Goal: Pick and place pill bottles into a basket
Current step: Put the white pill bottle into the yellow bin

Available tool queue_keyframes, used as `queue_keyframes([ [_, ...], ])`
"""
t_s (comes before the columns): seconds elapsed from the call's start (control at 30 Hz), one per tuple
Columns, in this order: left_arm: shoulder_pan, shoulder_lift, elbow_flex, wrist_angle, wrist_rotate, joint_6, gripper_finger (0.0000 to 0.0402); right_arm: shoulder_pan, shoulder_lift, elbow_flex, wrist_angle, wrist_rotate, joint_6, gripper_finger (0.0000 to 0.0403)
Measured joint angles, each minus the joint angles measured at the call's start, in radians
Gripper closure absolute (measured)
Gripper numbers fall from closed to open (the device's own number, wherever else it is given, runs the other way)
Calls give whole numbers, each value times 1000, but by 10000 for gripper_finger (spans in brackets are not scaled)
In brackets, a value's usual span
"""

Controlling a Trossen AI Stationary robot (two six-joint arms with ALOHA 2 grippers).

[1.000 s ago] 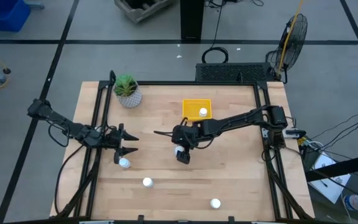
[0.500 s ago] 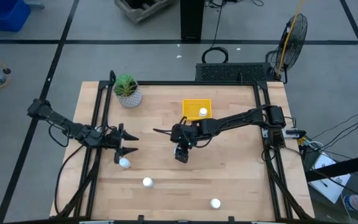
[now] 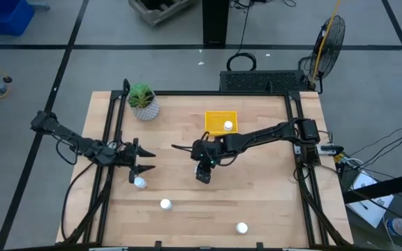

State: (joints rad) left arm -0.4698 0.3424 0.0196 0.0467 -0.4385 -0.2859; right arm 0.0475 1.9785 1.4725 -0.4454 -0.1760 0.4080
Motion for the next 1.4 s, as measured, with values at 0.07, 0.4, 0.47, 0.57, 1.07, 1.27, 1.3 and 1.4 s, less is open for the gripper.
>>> queue_keyframes([
  [0.07, 0, 0, 0, -1, 0, 1, 160, 0, -11, -1, -7, 24, -1, 254],
  [0.4, 0, 16, 0, -5, 3, 19, 160, -64, -84, 11, -51, 78, -6, 254],
  [0.47, 0, 21, 0, -6, 9, 19, 160, -82, -93, 10, -62, 89, -8, 254],
  [0.57, 0, 24, 0, 1, 4, 18, 160, -108, -115, 10, -69, 113, -17, 254],
  [1.07, 0, 24, -1, 85, -16, 27, 160, -245, -173, 11, -134, 182, -79, 253],
  [1.27, 0, 24, -1, 83, -18, 26, 160, -290, -225, 11, -142, 230, -106, 255],
  [1.3, 0, 24, -1, 84, -19, 26, 160, -301, -231, 11, -146, 232, -106, 255],
  [1.4, 0, 24, -1, 84, -23, 22, 160, -337, -241, 11, -179, 248, -107, 253],
])
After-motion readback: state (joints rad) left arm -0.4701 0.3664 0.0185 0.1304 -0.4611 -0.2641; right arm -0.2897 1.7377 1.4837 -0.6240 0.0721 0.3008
